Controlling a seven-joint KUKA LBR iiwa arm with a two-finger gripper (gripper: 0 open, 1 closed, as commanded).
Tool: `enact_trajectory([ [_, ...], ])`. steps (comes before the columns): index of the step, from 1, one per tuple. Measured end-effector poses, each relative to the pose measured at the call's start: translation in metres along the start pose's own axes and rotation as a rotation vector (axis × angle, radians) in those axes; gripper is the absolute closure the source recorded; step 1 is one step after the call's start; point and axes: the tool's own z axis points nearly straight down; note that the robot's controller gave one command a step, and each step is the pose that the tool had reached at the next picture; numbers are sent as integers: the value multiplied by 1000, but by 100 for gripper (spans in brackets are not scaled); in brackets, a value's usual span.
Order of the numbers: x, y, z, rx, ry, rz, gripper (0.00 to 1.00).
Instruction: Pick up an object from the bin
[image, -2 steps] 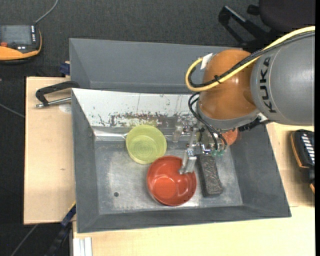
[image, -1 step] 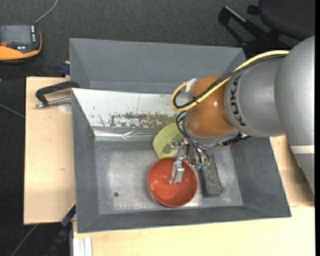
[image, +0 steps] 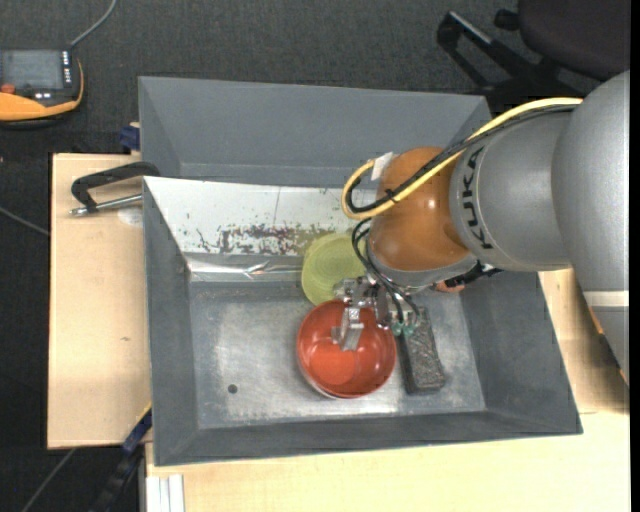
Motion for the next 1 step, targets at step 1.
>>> enact_trajectory([
  [1,-8,17,2,-1,-9,-69,100],
])
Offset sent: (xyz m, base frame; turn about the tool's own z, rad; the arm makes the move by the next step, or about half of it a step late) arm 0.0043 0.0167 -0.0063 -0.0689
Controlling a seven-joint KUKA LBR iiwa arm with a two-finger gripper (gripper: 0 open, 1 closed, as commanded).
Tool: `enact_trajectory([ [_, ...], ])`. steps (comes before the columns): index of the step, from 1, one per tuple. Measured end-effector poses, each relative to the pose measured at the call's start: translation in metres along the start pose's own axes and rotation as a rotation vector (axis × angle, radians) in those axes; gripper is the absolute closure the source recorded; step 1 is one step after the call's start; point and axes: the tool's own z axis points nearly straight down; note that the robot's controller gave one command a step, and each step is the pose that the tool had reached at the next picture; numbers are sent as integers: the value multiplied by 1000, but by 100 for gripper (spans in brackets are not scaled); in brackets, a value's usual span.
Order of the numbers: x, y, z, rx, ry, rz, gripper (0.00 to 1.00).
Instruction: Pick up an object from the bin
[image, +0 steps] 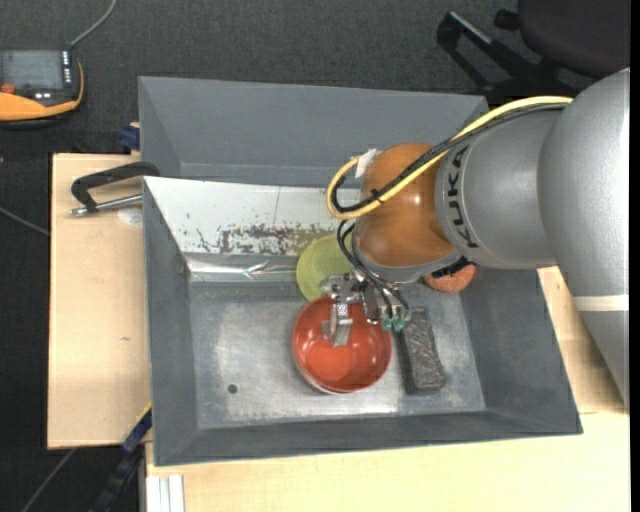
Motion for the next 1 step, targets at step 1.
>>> enact_trajectory([
  [1,-4,-8,-152,-2,-14,44,100],
])
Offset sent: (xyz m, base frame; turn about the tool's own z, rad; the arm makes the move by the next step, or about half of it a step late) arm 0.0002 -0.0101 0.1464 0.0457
